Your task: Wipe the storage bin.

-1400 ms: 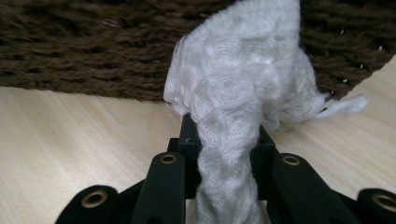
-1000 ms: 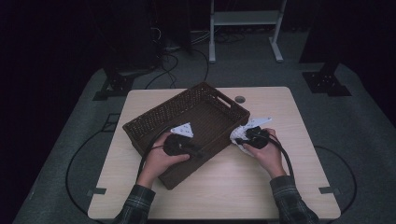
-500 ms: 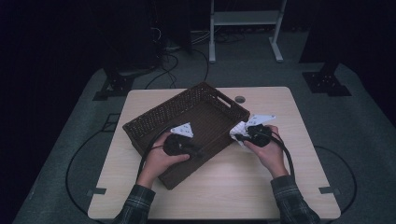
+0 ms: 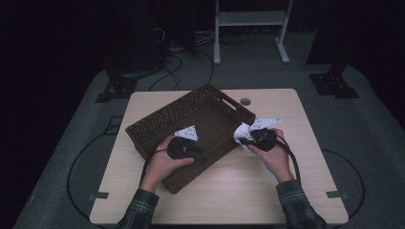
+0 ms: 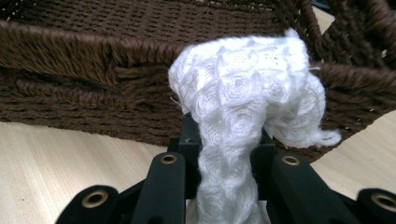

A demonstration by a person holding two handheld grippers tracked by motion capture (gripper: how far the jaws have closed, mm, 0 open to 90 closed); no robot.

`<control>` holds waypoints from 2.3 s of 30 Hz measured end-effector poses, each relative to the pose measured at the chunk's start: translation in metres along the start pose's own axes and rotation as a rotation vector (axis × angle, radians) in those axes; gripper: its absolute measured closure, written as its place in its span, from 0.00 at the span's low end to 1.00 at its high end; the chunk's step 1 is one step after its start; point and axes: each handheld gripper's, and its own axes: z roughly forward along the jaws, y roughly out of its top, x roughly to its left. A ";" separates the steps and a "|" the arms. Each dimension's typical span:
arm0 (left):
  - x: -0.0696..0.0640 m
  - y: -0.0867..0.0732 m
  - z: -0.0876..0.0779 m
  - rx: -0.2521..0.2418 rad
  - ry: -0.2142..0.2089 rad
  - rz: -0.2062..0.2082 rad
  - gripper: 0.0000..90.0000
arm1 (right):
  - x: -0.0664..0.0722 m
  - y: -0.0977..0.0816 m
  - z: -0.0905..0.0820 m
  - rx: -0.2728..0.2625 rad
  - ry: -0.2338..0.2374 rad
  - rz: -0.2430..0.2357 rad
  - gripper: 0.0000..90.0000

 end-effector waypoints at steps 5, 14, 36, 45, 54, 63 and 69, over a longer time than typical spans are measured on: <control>0.000 0.000 0.000 0.001 0.000 0.000 0.73 | 0.001 -0.004 0.009 0.026 0.011 0.000 0.81; 0.000 0.000 0.000 0.001 -0.002 -0.001 0.73 | 0.001 -0.013 0.026 0.072 0.035 0.018 0.81; 0.001 0.000 0.000 0.003 -0.006 -0.007 0.73 | 0.012 -0.029 0.048 0.189 0.066 0.002 0.81; 0.001 0.000 0.000 0.002 -0.008 -0.011 0.73 | 0.018 -0.019 0.035 0.112 0.066 -0.014 0.82; 0.001 0.000 0.000 0.002 -0.008 -0.014 0.73 | 0.020 -0.008 0.018 0.042 0.062 -0.021 0.82; 0.001 0.000 0.000 0.001 -0.006 -0.011 0.73 | 0.022 -0.001 0.003 -0.019 0.069 -0.024 0.82; 0.001 0.000 0.000 0.002 -0.007 -0.012 0.73 | 0.025 0.003 -0.003 -0.040 0.069 -0.040 0.82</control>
